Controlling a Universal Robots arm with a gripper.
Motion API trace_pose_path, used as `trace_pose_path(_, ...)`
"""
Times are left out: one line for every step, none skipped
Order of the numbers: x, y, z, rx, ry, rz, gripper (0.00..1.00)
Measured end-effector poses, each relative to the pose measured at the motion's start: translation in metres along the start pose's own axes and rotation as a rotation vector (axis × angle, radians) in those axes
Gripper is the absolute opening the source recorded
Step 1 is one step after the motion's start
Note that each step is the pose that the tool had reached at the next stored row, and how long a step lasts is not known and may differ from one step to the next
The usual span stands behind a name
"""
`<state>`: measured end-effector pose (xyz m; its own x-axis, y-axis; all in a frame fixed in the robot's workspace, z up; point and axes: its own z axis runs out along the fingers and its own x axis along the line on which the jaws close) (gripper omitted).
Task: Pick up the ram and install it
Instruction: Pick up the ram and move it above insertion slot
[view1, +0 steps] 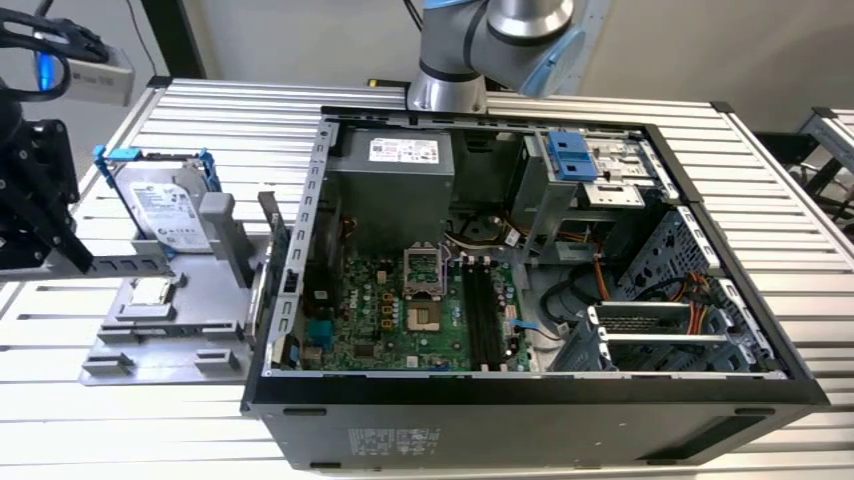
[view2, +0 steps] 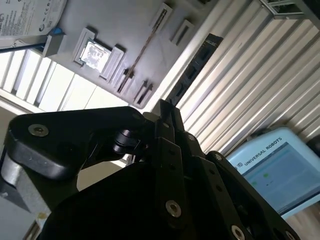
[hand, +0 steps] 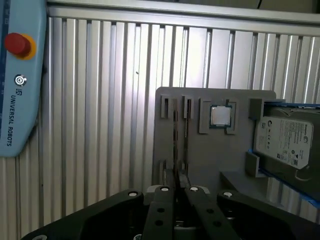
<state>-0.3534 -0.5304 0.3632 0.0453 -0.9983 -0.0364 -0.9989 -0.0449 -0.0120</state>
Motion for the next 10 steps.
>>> trace_pose_path(-0.0001,0.0,-0.0028,-0.0002,0.0001,0.0,0.0)
trace_pose_path(-0.0002,-0.0001,-0.0058,-0.0001,0.0,0.0,0.0)
trace_pose_path(-0.0003,-0.0001,-0.0089,0.0,0.0,0.0,0.0)
trace_pose_path(-0.0005,-0.0001,-0.0123,0.0,0.0,0.0,0.0)
trace_pose_path(-0.0006,-0.0002,-0.0161,-0.0002,0.0001,0.0,0.0)
trace_pose_path(-0.0007,-0.0002,-0.0202,-0.0001,0.0,0.0,0.0)
trace_pose_path(-0.0009,-0.0003,-0.0242,0.0,0.0,0.0,0.0)
trace_pose_path(-0.0011,-0.0003,-0.029,-0.0002,0.0001,0.0,0.0)
trace_pose_path(-0.0012,-0.0004,-0.0332,-0.0001,0.0,0.0,0.0)
trace_pose_path(-0.0014,-0.0004,-0.0381,0.0,0.0,0.0,0.0)
